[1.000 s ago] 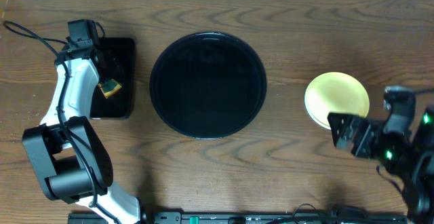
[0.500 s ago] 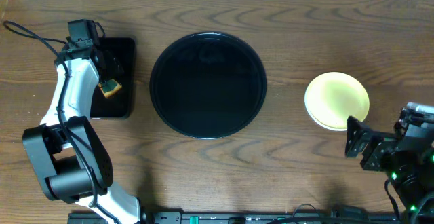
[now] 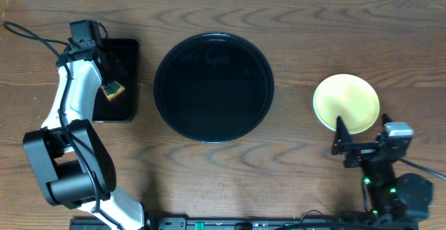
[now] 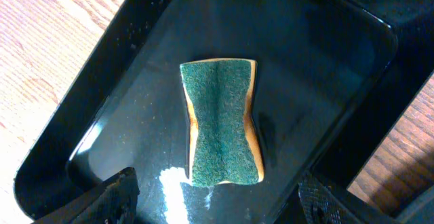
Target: Clean dirty plates on tray and stack at the side
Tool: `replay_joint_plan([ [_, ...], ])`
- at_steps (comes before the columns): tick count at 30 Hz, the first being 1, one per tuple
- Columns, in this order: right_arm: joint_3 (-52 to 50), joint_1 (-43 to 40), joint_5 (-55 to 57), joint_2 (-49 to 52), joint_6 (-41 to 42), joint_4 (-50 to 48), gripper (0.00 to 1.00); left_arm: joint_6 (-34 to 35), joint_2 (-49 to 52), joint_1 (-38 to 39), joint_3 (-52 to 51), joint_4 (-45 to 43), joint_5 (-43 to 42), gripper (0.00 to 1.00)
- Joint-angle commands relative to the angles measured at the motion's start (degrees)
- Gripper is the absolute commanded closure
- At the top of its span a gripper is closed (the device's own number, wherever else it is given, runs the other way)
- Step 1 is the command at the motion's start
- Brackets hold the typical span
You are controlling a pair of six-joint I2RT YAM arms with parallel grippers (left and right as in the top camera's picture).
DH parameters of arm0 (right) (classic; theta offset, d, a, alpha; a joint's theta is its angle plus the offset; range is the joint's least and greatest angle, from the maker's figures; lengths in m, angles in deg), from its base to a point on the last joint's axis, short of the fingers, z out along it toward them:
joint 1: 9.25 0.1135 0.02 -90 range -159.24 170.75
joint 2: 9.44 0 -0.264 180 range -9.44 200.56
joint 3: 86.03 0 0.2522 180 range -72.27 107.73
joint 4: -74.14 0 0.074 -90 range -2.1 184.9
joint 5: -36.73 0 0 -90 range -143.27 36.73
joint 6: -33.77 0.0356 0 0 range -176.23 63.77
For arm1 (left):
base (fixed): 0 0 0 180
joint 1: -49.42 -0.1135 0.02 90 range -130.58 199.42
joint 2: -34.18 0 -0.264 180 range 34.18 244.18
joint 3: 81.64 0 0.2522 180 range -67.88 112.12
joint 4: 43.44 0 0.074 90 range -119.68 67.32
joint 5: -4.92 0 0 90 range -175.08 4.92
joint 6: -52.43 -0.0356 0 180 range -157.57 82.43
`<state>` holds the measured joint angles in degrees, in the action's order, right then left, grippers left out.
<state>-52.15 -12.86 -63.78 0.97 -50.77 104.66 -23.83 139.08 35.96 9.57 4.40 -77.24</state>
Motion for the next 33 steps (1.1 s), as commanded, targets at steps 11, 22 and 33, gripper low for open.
replay_joint_plan([
  [11, -19.3, 8.7, 6.7, -10.1, 1.3, -12.1, 0.01, 0.7, -0.4, 0.0, -0.3, 0.1, 0.3, 0.24],
  [22, -19.8, 8.6, 7.5, -10.1, -0.6, -12.7, 0.01, 0.7, -0.4, 0.0, -0.3, 0.1, 0.3, 0.24],
  [33, -19.8, 8.6, 7.5, -10.1, -0.6, -12.7, 0.01, 0.7, -0.4, 0.0, -0.3, 0.1, 0.3, 0.23],
])
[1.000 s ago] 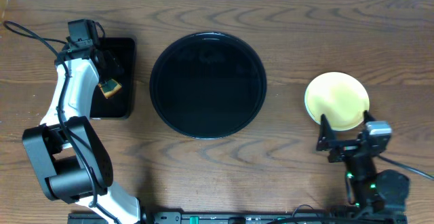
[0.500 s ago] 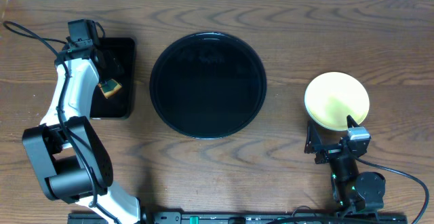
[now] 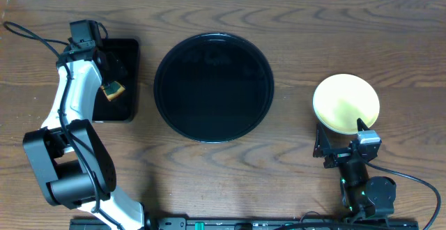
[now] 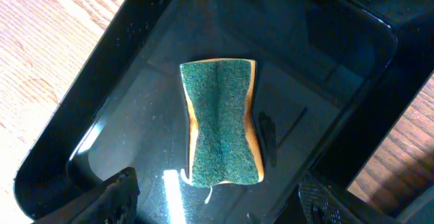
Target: Clean dirty plates on tray and stack at the side
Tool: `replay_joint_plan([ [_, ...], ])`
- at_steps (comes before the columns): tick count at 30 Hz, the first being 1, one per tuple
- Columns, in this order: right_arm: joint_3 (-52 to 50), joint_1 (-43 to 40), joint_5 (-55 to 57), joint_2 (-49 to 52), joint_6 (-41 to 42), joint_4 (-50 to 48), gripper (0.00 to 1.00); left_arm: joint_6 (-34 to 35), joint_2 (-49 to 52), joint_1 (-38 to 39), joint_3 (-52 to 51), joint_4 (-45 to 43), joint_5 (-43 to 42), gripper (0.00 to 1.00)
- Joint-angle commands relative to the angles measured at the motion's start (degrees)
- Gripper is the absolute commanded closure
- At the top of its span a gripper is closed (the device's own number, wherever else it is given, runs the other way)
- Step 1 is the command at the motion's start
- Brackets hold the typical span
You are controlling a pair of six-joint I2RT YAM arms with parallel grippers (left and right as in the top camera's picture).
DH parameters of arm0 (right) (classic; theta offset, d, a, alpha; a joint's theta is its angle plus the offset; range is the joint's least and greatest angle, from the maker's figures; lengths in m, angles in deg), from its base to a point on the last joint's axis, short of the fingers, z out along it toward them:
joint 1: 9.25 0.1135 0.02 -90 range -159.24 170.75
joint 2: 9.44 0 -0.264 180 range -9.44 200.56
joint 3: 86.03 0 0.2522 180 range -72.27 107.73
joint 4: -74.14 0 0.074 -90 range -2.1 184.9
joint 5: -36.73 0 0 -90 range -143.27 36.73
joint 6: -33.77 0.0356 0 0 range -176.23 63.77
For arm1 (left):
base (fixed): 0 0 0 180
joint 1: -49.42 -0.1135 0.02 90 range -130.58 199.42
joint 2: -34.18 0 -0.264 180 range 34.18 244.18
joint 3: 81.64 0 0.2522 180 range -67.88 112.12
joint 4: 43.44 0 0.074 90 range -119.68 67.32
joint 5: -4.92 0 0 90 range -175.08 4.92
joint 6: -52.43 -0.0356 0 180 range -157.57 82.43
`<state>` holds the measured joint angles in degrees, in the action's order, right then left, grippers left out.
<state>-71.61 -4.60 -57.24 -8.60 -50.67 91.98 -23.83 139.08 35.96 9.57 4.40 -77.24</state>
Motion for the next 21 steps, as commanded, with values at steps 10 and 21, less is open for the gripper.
replay_joint_plan([
  [10, -0.3, 0.4, 0.9, -0.5, -0.7, 0.0, 0.01, 0.7, -0.4, 0.0, -0.3, 0.1, 0.3, 0.23],
  [21, -0.3, 0.4, 0.9, -0.5, -0.7, 0.0, 0.01, 0.7, -2.8, 0.2, -0.3, 0.2, 0.3, 0.23],
])
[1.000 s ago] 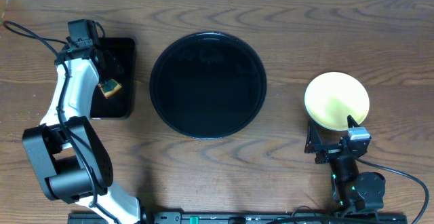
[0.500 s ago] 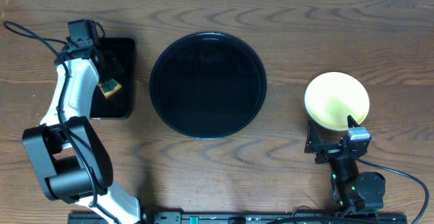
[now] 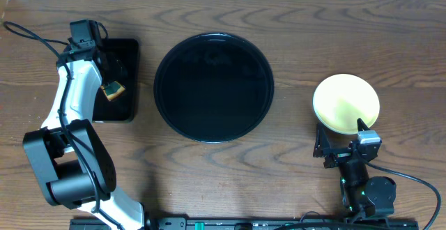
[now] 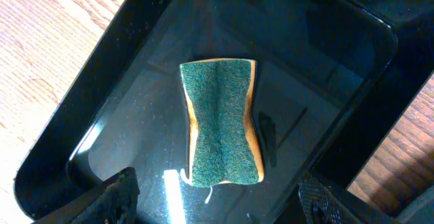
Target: Clean dirty plates on tray and stack at the side
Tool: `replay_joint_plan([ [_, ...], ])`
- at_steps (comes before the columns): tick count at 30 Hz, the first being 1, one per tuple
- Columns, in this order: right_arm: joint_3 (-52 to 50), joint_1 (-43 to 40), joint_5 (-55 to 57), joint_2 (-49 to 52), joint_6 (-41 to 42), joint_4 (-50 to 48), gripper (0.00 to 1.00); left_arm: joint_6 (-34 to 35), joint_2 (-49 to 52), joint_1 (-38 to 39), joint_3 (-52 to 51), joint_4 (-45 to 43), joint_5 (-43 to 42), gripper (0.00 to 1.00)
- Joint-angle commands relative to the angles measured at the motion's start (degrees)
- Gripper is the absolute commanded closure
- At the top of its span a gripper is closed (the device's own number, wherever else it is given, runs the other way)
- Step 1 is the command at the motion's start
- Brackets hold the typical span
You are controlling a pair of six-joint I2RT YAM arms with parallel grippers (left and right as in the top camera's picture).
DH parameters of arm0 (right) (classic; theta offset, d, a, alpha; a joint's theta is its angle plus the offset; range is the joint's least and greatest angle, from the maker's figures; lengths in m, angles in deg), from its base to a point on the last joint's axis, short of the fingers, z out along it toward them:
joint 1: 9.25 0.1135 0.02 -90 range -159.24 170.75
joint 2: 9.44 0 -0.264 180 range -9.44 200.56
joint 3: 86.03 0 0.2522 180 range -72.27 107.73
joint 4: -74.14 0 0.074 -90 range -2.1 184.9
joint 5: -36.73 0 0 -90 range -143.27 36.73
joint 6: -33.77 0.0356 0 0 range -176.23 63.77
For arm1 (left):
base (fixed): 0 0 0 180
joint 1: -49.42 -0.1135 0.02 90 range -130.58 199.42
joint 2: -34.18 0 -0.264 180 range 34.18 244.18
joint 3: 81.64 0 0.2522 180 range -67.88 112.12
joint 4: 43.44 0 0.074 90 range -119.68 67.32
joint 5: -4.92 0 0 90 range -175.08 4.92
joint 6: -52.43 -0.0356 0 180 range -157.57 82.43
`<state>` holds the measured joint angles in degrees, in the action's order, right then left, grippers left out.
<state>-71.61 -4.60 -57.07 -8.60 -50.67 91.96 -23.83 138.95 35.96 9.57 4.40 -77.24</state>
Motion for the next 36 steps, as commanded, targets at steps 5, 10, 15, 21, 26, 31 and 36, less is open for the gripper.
replay_joint_plan([
  [5, -0.3, 0.4, 0.7, -0.5, -0.7, 0.0, 0.01, 0.7, -9.9, 0.4, -0.3, 0.1, 0.3, 0.24],
  [10, -0.3, 0.4, 0.7, -0.5, -0.7, 0.0, 0.01, 0.7, -18.6, 0.7, -0.3, 0.1, 0.3, 0.24],
  [15, -0.3, 0.4, 0.7, -0.5, -0.7, 0.0, 0.01, 0.7, -26.7, 2.0, -0.3, 0.2, 0.3, 0.24],
  [21, -0.3, 0.4, 0.7, -0.5, -0.7, 0.0, 0.01, 0.7, -36.2, 5.9, -0.3, 0.2, 0.3, 0.23],
  [26, -0.3, 0.4, 0.7, -0.5, -0.7, 0.0, 0.01, 0.7, -43.9, 9.6, -0.3, 0.2, 0.3, 0.23],
  [31, -0.3, 0.4, 0.7, -0.5, -0.7, 0.0, 0.01, -0.9, -50.8, 12.7, -0.7, 0.2, 2.6, 0.23],
  [36, -0.3, 0.4, 0.7, -0.5, -0.7, 0.0, 0.01, -1.7, -57.9, 12.9, -5.0, 0.1, 4.9, 0.23],
])
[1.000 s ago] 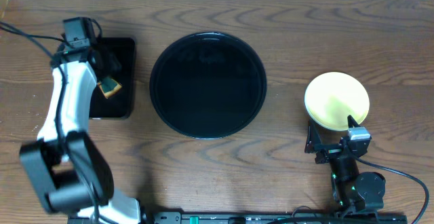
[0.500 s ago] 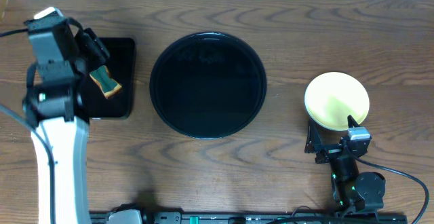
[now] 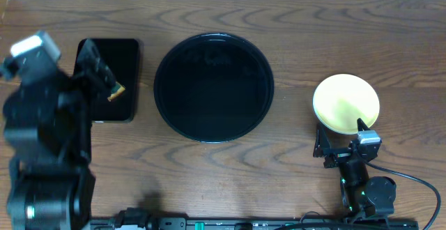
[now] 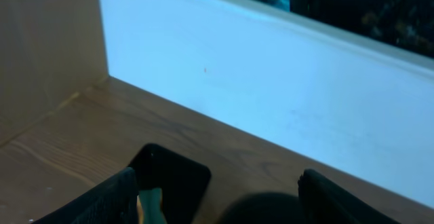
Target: Clean dirty plates on tray and stack at the side
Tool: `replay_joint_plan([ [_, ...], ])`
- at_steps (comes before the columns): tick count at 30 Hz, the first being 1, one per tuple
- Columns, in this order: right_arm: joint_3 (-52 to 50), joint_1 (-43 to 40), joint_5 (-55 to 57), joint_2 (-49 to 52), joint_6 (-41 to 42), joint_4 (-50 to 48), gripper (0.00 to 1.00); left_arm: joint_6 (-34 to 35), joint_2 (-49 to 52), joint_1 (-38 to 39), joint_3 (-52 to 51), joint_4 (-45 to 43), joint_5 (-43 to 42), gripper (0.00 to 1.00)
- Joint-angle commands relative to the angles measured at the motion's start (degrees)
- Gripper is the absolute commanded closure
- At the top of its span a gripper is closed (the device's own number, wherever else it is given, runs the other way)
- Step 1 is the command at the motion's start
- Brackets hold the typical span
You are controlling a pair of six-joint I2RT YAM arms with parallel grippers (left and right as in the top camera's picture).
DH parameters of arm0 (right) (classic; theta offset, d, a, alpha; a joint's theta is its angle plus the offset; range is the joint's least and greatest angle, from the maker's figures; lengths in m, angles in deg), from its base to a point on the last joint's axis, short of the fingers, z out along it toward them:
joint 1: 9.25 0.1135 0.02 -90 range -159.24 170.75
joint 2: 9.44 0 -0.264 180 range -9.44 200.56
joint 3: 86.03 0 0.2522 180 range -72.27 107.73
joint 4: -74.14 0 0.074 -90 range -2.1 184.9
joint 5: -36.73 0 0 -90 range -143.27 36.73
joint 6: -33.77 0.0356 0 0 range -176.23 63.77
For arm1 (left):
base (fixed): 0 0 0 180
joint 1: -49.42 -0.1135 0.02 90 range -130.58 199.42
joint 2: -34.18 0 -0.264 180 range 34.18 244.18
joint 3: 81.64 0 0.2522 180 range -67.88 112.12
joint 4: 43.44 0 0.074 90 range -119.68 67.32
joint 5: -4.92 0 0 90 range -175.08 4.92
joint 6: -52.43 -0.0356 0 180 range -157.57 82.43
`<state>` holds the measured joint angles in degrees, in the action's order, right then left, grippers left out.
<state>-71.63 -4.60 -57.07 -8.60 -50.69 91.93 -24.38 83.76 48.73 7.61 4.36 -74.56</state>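
Observation:
A cream plate (image 3: 346,103) lies on the table at the right, apart from the round black tray (image 3: 213,87), which holds nothing. My right gripper (image 3: 341,139) sits just in front of the plate, fingers spread and empty. The green-and-yellow sponge (image 3: 116,90) rests in a small black rectangular tray (image 3: 122,59) at the left. My left arm is raised and blurred at the left edge, its gripper (image 3: 96,64) over that tray. In the left wrist view the left gripper (image 4: 217,207) is open and empty, with the sponge (image 4: 150,202) low in frame.
The left wrist view faces a white back wall (image 4: 271,95) and a wooden side panel (image 4: 41,54) at the table's far left corner. A black cable (image 3: 411,178) trails from the right arm's base along the front edge.
My left arm has risen from just above the sponge tray. Its camera now faces the back wall instead of looking down on the sponge. The sponge, plate and right arm have not moved.
My left gripper hung open over the sponge in its tray, and my right gripper stood at the plate's front right edge. The right arm then sat lower and further left, in front of the plate, and stayed. Now the left arm is raised, empty.

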Motion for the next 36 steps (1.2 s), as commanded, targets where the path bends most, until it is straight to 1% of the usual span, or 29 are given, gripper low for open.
replay_joint_plan([
  [1, -0.3, 0.4, 0.7, -0.5, -0.7, 0.0, 0.01, -1.1, -4.0, 0.2, -4.6, 0.4, 2.2, 0.23],
  [4, -0.3, 0.4, 0.7, -0.5, -0.7, 0.0, 0.01, -1.1, -8.3, 0.2, -11.1, 0.3, 2.2, 0.24],
  [7, -0.3, 0.4, 0.7, -0.5, -0.7, 0.0, 0.01, -1.2, -12.7, 0.1, -18.4, -3.0, 2.6, 0.24],
  [11, -0.3, 0.4, 0.8, -0.5, -0.7, 0.0, 0.01, -4.2, -19.1, 0.1, -29.8, -9.4, 2.4, 0.24],
  [14, -0.3, 0.4, 0.8, -0.5, -0.7, 0.0, 0.01, -9.8, -24.3, 0.1, -38.3, -15.2, -0.7, 0.24],
  [21, -0.3, 0.4, 0.8, -0.5, -0.7, 0.0, 0.01, -23.3, -35.7, 0.1, -53.7, -25.7, -8.7, 0.24],
  [25, -0.3, 0.4, 0.7, -0.5, -0.7, 0.0, 0.01, -24.2, -40.1, 0.1, -60.5, -30.3, -8.6, 0.23],
  [32, -0.3, 0.4, 0.8, -0.5, -0.7, 0.0, 0.01, -25.6, -42.2, -1.3, -68.4, -33.5, -8.6, 0.24],
  [36, -0.3, 0.4, 0.7, -0.5, -0.7, 0.0, 0.01, -25.9, -44.6, -1.7, -72.0, -33.5, -8.6, 0.23],
])
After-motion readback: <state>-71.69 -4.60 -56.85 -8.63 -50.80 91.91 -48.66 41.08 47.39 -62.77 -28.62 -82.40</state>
